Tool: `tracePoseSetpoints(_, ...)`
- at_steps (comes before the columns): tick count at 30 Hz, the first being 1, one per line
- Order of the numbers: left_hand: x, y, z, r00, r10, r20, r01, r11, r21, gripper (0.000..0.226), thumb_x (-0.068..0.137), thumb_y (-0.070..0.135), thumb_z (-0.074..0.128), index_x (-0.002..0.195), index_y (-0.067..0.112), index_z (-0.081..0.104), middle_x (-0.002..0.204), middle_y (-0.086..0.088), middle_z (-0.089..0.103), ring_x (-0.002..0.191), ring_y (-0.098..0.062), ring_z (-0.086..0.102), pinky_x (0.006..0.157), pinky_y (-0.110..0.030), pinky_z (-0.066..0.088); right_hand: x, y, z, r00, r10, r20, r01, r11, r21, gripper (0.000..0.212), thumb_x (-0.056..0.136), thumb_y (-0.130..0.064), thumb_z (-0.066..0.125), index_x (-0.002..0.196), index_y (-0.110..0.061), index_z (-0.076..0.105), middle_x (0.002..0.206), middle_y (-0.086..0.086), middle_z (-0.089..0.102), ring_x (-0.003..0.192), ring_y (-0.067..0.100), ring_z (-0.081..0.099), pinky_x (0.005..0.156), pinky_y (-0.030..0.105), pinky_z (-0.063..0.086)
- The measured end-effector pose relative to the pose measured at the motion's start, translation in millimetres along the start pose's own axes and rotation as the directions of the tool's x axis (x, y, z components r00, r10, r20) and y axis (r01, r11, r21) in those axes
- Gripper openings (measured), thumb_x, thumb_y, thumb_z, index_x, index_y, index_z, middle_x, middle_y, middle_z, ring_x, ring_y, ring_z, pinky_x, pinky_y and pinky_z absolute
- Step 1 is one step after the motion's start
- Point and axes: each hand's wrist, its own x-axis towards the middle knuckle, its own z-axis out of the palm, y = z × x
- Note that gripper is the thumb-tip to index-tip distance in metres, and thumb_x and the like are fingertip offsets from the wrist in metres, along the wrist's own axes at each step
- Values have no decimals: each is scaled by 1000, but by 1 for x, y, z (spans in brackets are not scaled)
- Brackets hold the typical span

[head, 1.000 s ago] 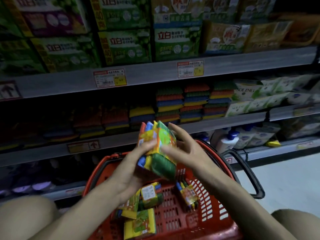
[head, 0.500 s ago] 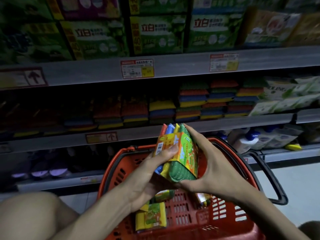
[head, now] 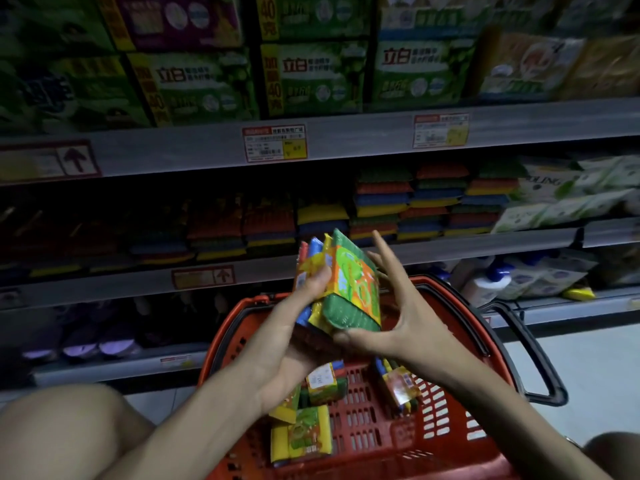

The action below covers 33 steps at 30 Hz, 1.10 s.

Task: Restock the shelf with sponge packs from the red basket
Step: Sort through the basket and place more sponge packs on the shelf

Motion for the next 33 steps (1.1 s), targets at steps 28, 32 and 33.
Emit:
tracePoseSetpoints(28,-28,-3,-24,882,462,-88,-385,816,431,57,73,69,77,123,46,61,119,10,73,106,-6,70,98,-36,55,-8,-38,35,893,333,-302,-146,850,507,73,62,-20,96,124,-13,59,120,13,73,109,27,73,104,50,53)
tracePoseSetpoints(32,-16,-2,-19,808,567,-159,-445,765,466,42,83,45,74,120,37,55,117,6,71,99,0,70,81,-24,55,5,-41,36,891,235,-389,-97,934,343,61,67,-34,95,116,-18,63,116,1,74,108,14,72,99,40,56)
tracePoseSetpoints(33,-12,-1,-19,796,579,-175,-457,766,452,36,88,39,73,120,33,57,117,4,72,99,0,70,82,-28,58,8,-41,37,893,198,-404,-73,950,304,52,73,-31,92,115,-20,64,114,-3,74,105,6,71,94,31,57)
